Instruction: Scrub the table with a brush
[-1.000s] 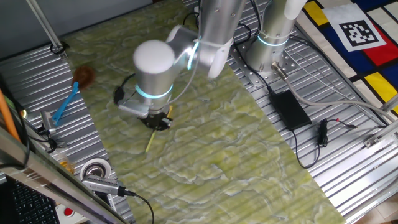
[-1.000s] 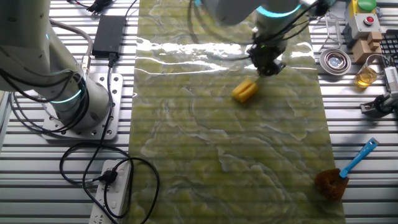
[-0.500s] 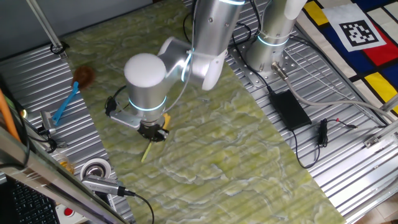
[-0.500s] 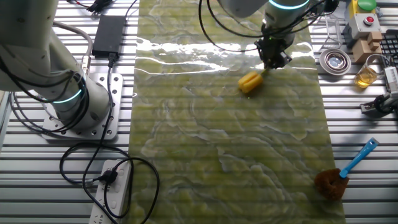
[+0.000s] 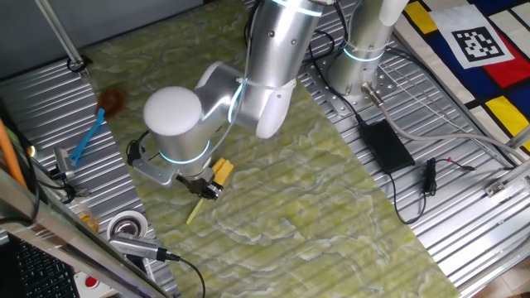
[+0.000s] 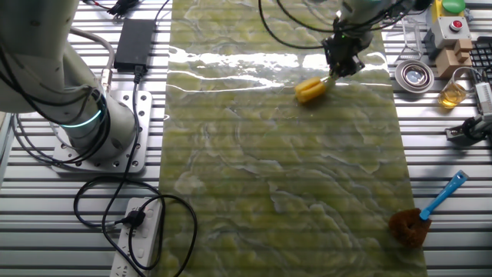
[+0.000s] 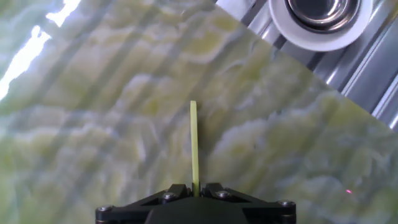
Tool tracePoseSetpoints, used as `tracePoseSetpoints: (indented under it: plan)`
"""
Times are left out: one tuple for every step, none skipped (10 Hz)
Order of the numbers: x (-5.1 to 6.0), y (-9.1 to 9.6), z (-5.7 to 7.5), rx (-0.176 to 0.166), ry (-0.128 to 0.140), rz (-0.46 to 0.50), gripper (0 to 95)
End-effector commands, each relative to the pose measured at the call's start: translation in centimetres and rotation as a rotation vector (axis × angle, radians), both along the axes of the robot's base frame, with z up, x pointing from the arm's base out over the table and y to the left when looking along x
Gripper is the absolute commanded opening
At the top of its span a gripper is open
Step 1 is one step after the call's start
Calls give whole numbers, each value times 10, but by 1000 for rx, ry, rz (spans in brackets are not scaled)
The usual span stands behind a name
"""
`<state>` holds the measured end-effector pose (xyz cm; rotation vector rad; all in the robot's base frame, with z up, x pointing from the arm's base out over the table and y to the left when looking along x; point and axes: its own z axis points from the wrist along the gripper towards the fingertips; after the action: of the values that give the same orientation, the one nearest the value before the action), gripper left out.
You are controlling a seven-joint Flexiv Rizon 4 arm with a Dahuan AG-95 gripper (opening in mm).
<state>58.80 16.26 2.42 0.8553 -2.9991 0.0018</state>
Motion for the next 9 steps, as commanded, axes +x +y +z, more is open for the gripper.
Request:
tracePoseSetpoints:
  plan:
    - [-4, 5, -2, -2, 28, -14, 0]
    - [-5, 4, -2, -5, 57, 5, 0]
    - [-11, -1, 3, -1, 139, 76, 380]
    - [-16, -8, 9, -2, 182, 108, 570]
    - [-19, -15, 14, -10, 201, 132, 570]
    - [-20, -20, 16, -12, 214, 123, 570]
    - [-21, -21, 18, -12, 210, 105, 570]
    - [-24, -20, 27, -13, 234, 22, 0]
    - [-24, -20, 27, -13, 234, 22, 0]
